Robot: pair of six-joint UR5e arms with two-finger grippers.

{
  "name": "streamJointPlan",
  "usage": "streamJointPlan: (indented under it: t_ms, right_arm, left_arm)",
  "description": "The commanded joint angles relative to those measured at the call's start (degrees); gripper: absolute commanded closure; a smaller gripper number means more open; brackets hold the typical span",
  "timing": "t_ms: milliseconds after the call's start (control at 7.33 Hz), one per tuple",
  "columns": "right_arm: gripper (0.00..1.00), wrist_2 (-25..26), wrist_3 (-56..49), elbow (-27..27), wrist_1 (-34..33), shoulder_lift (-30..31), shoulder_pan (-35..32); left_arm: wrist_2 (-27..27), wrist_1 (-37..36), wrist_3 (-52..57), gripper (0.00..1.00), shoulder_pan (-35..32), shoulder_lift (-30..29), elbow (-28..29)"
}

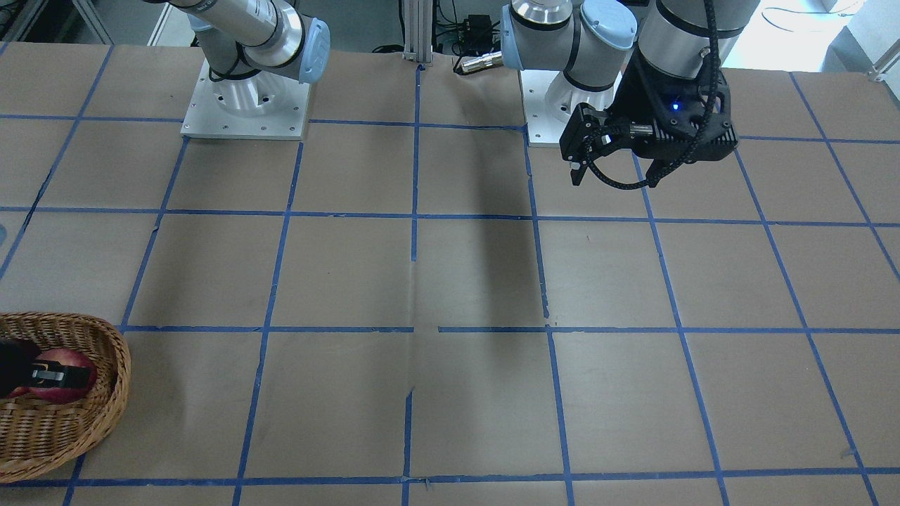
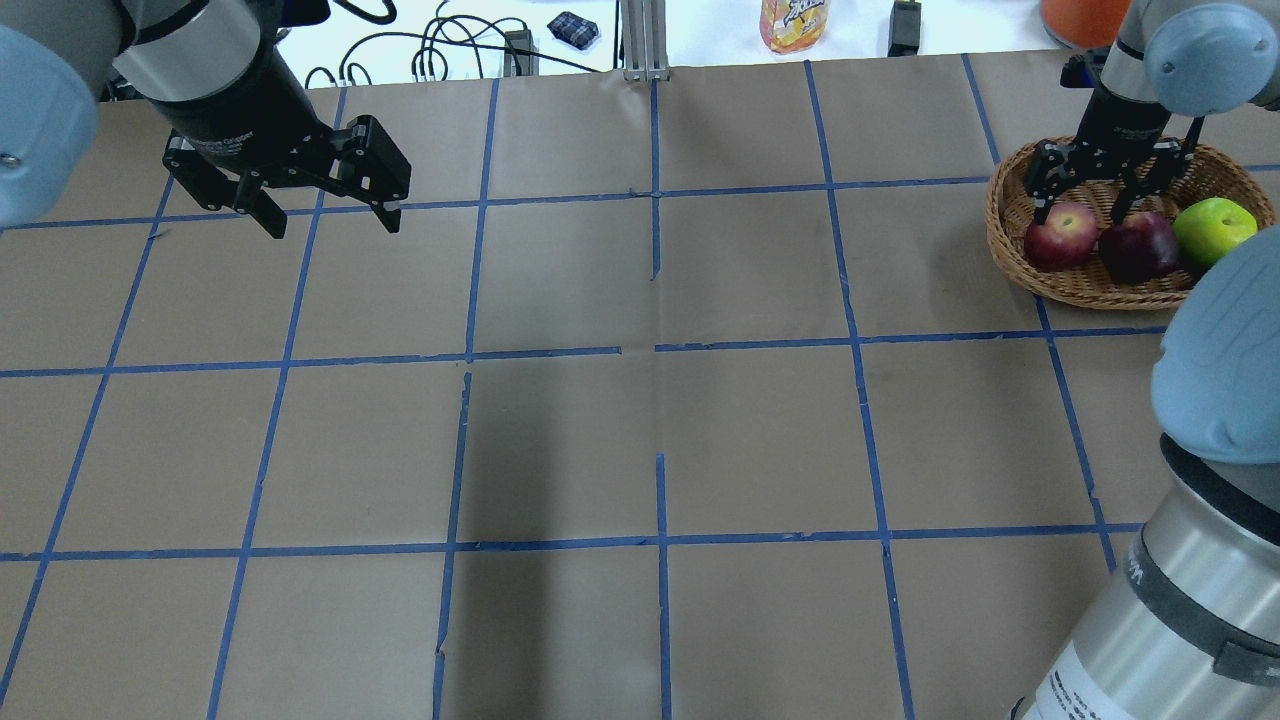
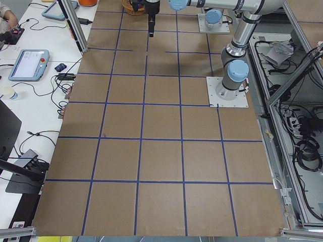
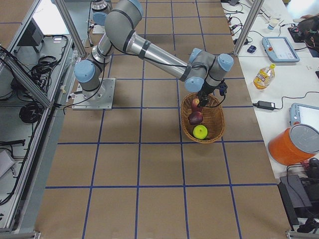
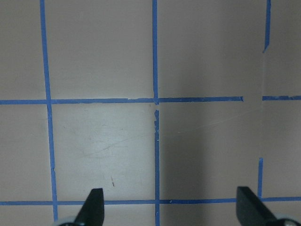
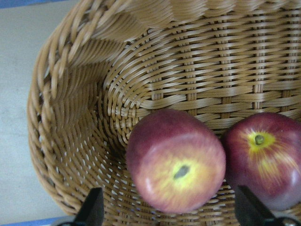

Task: Put all apples into basket
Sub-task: 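Open the right gripper to drop the red apple and withdraw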

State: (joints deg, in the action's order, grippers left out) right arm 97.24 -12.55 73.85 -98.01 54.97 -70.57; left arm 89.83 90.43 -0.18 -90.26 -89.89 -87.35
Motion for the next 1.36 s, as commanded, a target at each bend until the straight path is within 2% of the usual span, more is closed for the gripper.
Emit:
streamJointPlan:
  t_ms: [0,273,545,818,955,1227]
  right_arm:
    - [0.0,-0.9,0.16,0.24,5.51,5.81,-1.75]
    - [0.0,-0.73,0.42,0.33,11.06,11.88,-8.67]
    - [0.0,-0.99,1.9,0.94,11.53,17.51,-15.62]
    - [0.0,-3.18,9.63,4.88,16.24,24.27,-17.58]
    - [0.0,-7.02,11.39,6.82,16.36,27.53,-17.67]
    - [0.0,-8.03,13.6,12.95,16.45,32.55,-19.33]
  left_arm:
    - [0.17,0.18,0.0,0.0,0.09,0.06,-0.01]
    - [0.17,0.53,-0.09,0.0,0.35,0.15,-0.01]
    - [-0.09,0.54,-0.09,0.0,0.35,0.15,-0.01]
    - [-0.18,0.45,-0.09,0.0,0.44,0.15,-0.01]
    - [-0.18,0.27,-0.09,0.0,0.44,0.15,-0.01]
    - [-0.1,0.18,-0.09,0.0,0.44,0.24,-0.01]
